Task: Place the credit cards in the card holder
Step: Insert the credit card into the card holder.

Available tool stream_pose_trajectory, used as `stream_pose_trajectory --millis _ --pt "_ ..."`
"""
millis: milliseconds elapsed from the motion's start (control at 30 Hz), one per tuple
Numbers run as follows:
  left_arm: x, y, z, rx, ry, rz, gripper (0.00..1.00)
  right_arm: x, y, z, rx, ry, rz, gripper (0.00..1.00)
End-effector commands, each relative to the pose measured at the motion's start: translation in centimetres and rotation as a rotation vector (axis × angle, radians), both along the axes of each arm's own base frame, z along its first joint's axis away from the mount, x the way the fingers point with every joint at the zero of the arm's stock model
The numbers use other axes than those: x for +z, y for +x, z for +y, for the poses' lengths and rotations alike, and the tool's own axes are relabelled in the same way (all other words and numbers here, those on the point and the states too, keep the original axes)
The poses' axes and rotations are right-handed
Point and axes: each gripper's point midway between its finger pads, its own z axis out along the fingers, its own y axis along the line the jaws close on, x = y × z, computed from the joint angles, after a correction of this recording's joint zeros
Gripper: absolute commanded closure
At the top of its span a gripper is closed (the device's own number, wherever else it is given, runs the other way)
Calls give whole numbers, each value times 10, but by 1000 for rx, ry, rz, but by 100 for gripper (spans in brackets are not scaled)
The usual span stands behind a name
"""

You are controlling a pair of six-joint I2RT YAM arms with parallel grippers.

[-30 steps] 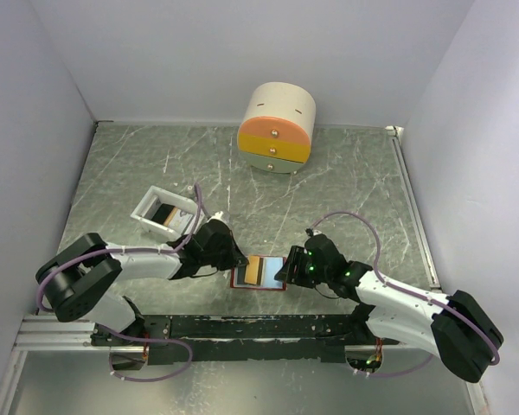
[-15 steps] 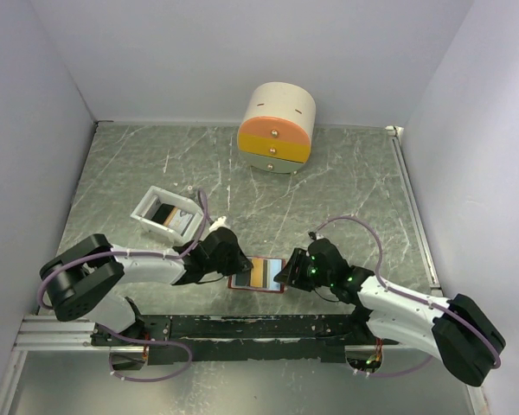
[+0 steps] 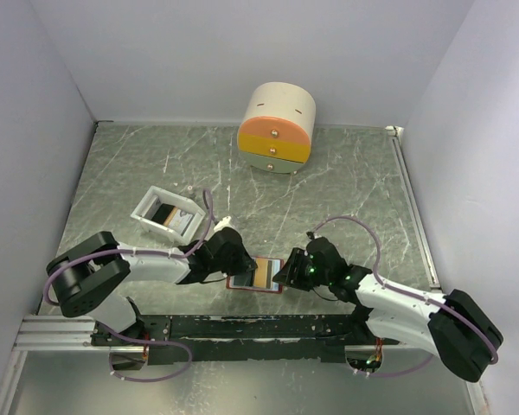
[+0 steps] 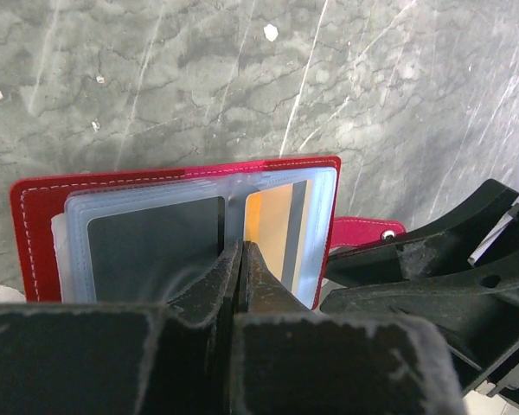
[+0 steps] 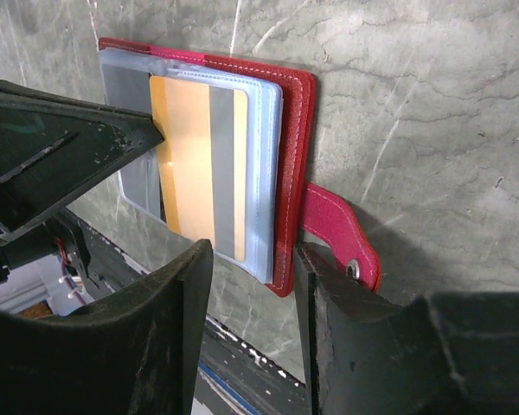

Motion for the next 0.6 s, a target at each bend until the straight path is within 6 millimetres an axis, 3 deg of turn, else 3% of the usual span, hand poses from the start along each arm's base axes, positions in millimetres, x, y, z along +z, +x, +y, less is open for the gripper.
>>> stream_pose_trajectory --millis 0,300,567 --pt "6 -1 -13 -18 -40 -9 93 -2 2 -1 3 -29 -4 57" --pt "4 -3 -22 -24 -67 9 93 -3 7 -1 7 -51 -13 57" --pt "17 -2 -14 -7 -60 -26 66 1 11 -7 -3 -103 -32 56"
